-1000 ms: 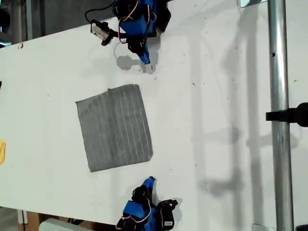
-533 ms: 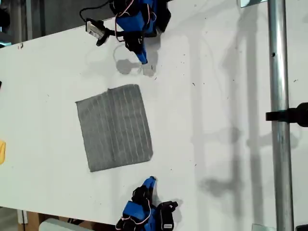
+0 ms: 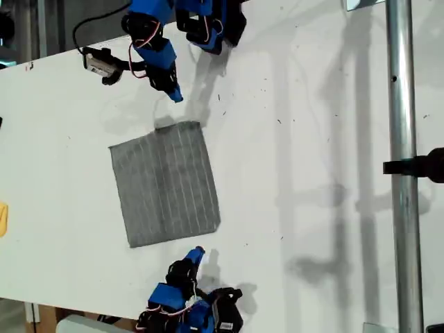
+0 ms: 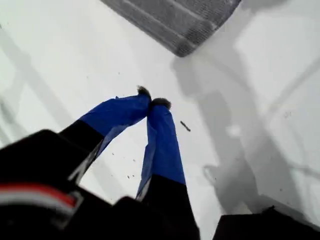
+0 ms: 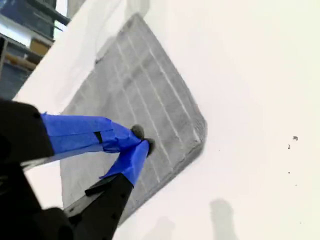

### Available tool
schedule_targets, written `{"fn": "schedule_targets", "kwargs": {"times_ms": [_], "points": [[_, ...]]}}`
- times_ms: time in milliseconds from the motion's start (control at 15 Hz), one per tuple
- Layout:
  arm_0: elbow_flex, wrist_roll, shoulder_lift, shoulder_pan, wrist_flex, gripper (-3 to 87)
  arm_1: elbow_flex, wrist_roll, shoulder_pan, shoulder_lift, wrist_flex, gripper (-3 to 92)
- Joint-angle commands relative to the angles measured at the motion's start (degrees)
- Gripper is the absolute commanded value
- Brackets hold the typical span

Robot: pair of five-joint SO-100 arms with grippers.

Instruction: Grasp corners of a towel and fold twice.

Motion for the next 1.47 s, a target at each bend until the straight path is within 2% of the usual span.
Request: {"fn": "schedule_targets", "kwargs": {"times_ms": [0, 200, 333, 400, 467, 533, 600, 733, 1000, 1200, 1333, 1400], "points": [[-17.58, 5.71, -14.59, -2.46, 2.9, -2.9, -13.89, -5.98, 3.08, -10.55, -0.79, -0.3], [-32.7, 8.44, -26.81, -4.04, 11.34, -2.9, -30.06, -10.02, 3.25, -25.66, 2.81, -0.3], [-36.56, 7.29, -30.06, -4.13, 13.71, -2.8, -35.24, -11.51, 3.43, -30.41, 4.48, -0.2], [-36.65, 6.86, -30.59, -4.04, 14.06, -2.4, -36.21, -11.69, 3.43, -31.29, 5.1, 3.2], [-36.65, 6.33, -31.03, -3.96, 14.77, 0.4, -36.39, -12.48, 3.34, -31.55, 5.54, 25.5], [-36.56, 5.89, -31.46, -3.96, 15.47, 7.3, -36.39, -13.97, 3.34, -31.82, 6.15, 37.3], [-36.56, 5.89, -31.9, -3.87, 15.73, 9.9, -36.12, -14.77, 3.52, -32.17, 7.03, 39.9], [-36.56, 5.8, -32.52, -3.96, 15.56, 10.3, -32.52, -17.93, 3.78, -32.87, 5.27, 39.9], [-36.56, 5.63, -32.87, -3.69, 15.56, 10.3, -17.14, -22.24, 6.15, -39.81, -8.7, 39.4], [-36.56, 5.45, -32.87, -3.43, 15.56, 10.3, -15.64, -22.76, 7.65, -50.45, -14.68, 37.5], [-36.56, 5.54, -32.87, -3.43, 15.82, 10.0, -17.05, -22.59, 8.09, -55.99, -16.35, 34.6], [-36.56, 5.45, -32.87, -3.34, 15.82, 9.8, -17.58, -22.5, 8.09, -57.04, -17.05, 29.2]]}}
